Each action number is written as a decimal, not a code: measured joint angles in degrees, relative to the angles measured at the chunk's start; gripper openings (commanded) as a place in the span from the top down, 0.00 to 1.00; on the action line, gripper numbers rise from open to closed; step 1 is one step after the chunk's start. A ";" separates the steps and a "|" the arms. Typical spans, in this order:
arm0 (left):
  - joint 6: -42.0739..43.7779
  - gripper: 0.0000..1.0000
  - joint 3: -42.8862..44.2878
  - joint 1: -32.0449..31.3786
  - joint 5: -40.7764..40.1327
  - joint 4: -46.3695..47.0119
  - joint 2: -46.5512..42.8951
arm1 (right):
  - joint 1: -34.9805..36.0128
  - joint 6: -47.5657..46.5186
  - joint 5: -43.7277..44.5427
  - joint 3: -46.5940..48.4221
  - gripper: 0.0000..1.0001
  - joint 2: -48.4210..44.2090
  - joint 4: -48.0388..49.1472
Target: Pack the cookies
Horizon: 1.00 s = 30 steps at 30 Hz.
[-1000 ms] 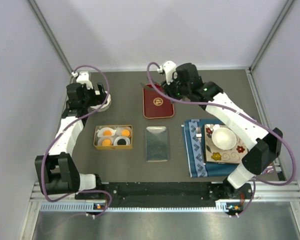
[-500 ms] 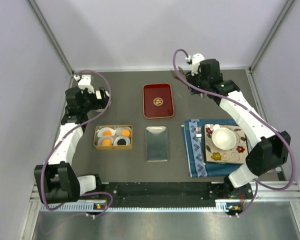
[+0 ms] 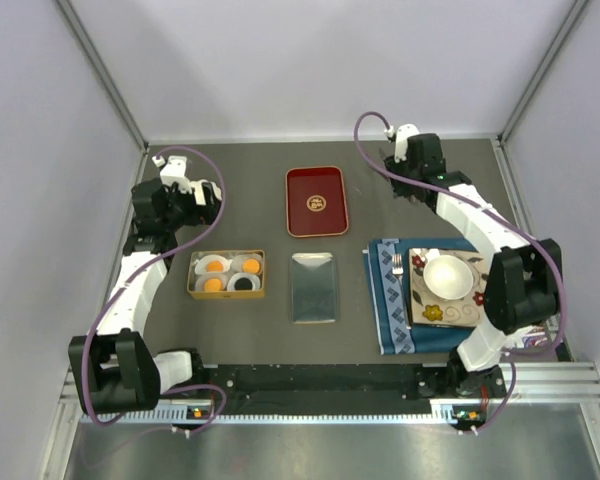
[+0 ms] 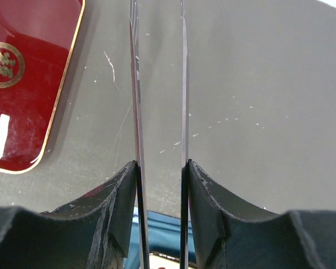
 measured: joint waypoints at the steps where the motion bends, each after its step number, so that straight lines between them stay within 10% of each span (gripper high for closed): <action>1: 0.11 0.01 -0.04 0.02 0.09 -0.02 0.00 | -0.04 -0.20 -0.22 -0.26 0.60 0.94 0.63; 30: 3.76 0.01 -0.22 0.02 2.84 -0.22 0.00 | -0.04 -2.25 -1.44 4.74 0.58 21.94 0.42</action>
